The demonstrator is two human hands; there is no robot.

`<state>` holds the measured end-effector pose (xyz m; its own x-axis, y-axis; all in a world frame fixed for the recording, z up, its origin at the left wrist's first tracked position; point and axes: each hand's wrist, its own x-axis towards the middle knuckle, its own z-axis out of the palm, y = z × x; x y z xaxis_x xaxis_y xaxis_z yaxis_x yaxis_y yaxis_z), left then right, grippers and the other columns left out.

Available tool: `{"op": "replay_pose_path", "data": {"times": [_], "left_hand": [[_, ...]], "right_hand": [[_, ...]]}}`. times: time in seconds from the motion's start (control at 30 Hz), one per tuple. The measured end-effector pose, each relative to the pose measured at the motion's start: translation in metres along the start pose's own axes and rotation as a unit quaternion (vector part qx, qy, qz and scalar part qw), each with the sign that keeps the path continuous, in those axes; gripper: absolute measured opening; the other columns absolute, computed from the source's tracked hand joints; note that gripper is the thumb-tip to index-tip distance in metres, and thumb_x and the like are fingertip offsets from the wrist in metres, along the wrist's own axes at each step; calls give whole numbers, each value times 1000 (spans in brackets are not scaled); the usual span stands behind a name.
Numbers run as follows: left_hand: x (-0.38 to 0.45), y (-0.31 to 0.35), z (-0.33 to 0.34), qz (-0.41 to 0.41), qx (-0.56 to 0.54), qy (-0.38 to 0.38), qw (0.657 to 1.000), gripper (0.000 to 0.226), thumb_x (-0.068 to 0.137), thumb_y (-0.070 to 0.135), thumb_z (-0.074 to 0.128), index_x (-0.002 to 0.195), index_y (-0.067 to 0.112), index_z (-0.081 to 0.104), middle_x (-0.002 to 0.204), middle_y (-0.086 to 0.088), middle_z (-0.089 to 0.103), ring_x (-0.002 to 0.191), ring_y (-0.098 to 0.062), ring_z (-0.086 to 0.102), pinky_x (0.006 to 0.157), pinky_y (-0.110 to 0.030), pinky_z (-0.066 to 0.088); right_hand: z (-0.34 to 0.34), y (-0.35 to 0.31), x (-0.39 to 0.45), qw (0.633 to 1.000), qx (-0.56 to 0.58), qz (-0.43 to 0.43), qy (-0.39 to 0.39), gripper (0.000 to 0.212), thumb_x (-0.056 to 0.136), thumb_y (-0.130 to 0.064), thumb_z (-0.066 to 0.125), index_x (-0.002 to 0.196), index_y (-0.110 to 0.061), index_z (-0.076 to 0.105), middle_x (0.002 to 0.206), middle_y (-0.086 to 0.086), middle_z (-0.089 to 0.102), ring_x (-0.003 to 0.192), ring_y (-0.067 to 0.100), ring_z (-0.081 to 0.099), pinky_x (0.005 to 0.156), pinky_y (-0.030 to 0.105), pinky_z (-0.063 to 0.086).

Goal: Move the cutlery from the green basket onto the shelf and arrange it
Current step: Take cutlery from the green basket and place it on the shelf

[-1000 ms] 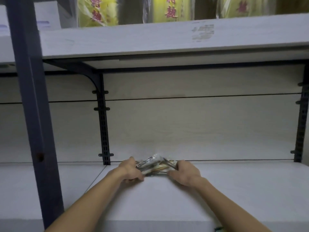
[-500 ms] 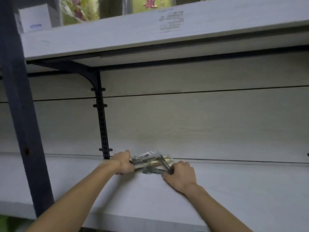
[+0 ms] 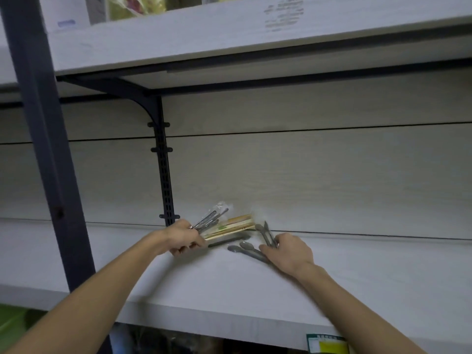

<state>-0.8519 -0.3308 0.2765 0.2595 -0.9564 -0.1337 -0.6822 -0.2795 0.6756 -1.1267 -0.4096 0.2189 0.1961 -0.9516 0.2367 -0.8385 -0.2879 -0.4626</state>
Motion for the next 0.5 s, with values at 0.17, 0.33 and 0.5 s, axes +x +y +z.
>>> {"op": "replay_pose_path", "data": {"times": [0.17,0.33,0.5], "left_hand": [[-5,8,11,6,-135,-68,988,20,90,19,72,75,12,61,57,3,46,46,-11,38,42,-22,24],[-1,26,16,19,-275,-112,955,14,96,20,67,96,8,59,66,2,47,48,-9,37,37,-20,23],[3,29,35,13,-313,-152,937,18,98,27,63,99,10,59,68,4,47,49,-7,39,37,-19,24]], "right_hand": [[-21,-9,8,998,15,-8,-64,56,78,-75,55,70,-20,58,75,-2,64,74,20,62,65,30,45],[-38,-14,25,994,39,-24,-95,45,87,-59,58,69,-17,59,73,1,64,75,21,65,70,33,50],[-21,-20,21,995,15,-1,-98,47,85,-59,58,70,-15,60,72,-1,65,71,21,64,66,31,51]]}}
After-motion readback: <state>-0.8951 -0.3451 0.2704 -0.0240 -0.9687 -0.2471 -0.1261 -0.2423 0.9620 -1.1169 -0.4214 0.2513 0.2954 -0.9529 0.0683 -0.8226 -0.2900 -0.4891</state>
